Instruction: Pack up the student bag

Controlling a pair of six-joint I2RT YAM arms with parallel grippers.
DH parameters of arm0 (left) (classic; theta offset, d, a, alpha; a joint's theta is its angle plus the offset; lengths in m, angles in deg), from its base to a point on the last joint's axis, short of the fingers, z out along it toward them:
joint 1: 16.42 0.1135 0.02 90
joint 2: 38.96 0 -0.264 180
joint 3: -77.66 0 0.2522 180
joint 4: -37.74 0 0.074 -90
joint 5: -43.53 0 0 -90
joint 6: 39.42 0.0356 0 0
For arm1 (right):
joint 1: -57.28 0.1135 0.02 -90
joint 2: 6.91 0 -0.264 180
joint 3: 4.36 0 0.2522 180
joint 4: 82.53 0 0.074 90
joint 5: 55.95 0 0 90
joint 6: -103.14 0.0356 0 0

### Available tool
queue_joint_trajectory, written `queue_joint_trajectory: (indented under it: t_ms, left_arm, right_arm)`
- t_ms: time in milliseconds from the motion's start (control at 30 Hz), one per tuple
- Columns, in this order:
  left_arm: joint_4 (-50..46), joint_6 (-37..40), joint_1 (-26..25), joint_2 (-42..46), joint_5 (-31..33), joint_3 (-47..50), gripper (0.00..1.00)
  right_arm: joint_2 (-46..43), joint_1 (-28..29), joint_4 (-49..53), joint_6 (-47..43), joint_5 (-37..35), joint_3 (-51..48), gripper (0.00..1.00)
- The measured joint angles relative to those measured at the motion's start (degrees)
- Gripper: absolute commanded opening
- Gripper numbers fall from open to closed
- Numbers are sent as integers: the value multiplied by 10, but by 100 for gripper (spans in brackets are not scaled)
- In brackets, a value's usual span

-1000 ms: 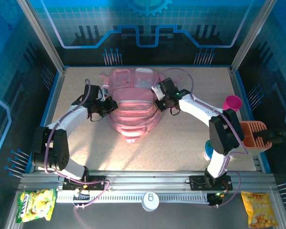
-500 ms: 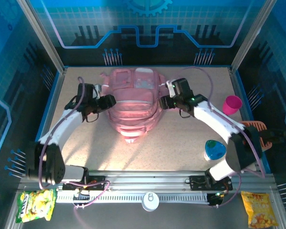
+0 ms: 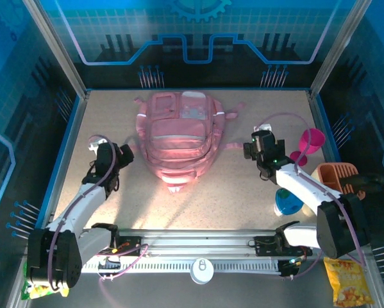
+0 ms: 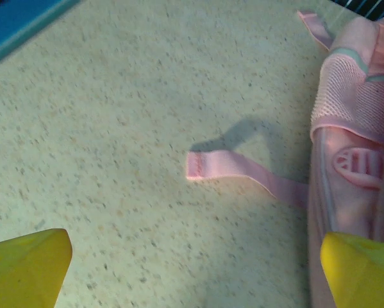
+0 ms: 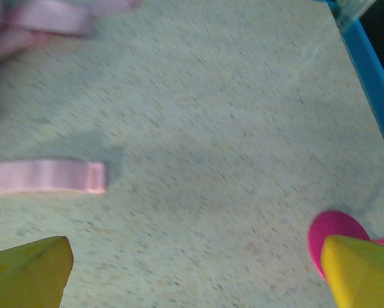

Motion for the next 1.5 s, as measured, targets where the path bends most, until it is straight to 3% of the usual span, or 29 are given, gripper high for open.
queue_joint_trajectory:
  t_ms: [233, 600, 867, 1067, 1500]
  left_arm:
    - [163, 76, 1, -35, -4, 64, 99]
    - [379, 162, 2, -136, -115, 101, 99]
    - [439, 195, 2, -203, -124, 83, 99]
    - [489, 200, 2, -275, -101, 74, 99]
    - [539, 202, 2, -293, -79, 74, 99]
  right_arm:
    - [-5, -42, -148, -33, -2, -114, 100]
    - [14, -75, -414, -95, 155, -202, 100]
    - [76, -113, -533, -103, 222, -212, 100]
    - [135, -120, -584, -103, 245, -212, 100]
    - [151, -130, -560, -101, 270, -174, 100]
